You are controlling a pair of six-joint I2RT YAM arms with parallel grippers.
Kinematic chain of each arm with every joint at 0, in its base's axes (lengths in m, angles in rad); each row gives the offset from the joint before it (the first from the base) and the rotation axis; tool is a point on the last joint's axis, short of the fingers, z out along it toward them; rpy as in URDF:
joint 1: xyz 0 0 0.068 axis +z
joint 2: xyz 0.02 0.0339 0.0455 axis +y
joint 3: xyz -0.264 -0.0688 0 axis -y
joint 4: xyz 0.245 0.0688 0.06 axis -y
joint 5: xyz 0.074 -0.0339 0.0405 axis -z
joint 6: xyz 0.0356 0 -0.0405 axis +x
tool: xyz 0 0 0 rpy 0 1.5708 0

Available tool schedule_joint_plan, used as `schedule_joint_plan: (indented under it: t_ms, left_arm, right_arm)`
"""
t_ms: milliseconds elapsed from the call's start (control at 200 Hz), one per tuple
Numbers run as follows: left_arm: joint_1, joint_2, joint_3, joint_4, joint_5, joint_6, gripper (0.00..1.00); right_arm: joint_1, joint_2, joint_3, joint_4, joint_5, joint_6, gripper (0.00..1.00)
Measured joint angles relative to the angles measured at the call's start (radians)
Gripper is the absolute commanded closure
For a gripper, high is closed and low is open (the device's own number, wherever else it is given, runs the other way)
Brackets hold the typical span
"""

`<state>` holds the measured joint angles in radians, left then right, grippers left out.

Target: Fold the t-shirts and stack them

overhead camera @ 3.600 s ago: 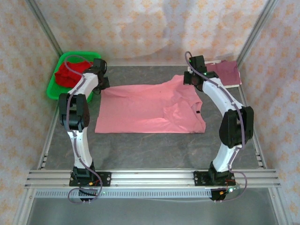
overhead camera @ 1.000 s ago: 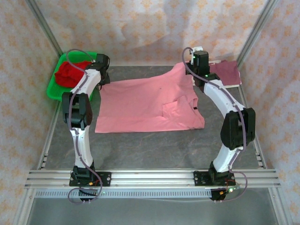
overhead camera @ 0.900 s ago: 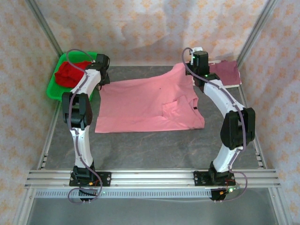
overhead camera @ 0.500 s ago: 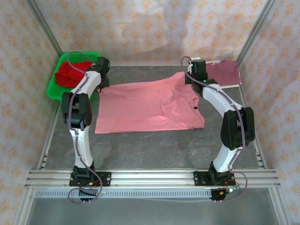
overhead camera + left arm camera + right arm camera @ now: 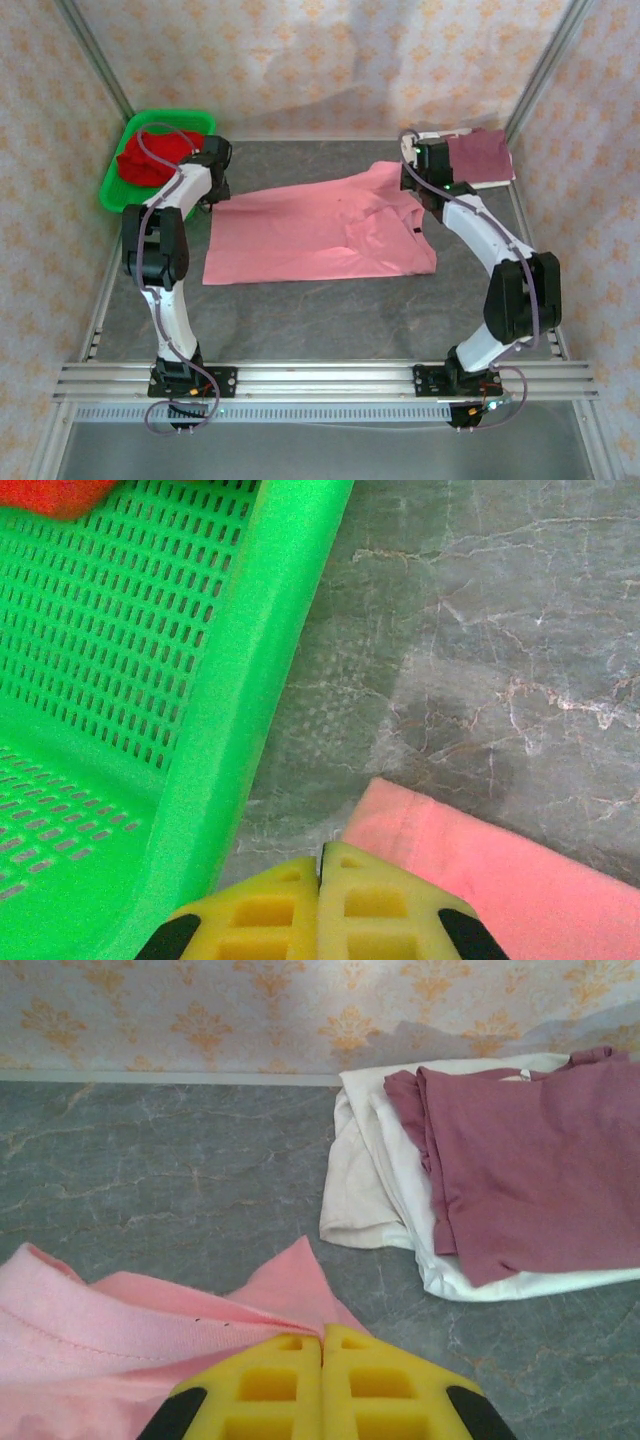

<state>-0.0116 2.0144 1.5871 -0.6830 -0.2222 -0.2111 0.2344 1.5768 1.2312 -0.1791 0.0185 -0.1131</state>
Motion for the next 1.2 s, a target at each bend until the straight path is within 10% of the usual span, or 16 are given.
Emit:
schedule_joint_plan:
  t_ms: [230,440,731,1201]
  left_arm:
    - [-0.002,-0.042,-0.088,0.029,0.0,-0.004,0.93]
    - [-0.013,-0.18,-0.291,0.082,0.0,-0.051,0.65]
    - [-0.015,-0.335,-0.48,0.127,0.006,-0.106,0.63]
    - [-0.107,-0.247,-0.351,0.136,0.111,-0.101,0.63]
  right_arm:
    - [0.0,-0.07,-0.109,-0.024,-0.021,0.07,1.0]
    - [0.0,-0.212,-0.232,-0.092,-0.072,0.166,0.7]
    - [0.007,-0.471,-0.359,-0.156,-0.148,0.23,0.65]
    - [0.147,0.167,0.034,-0.323,-0.221,0.186,0.55]
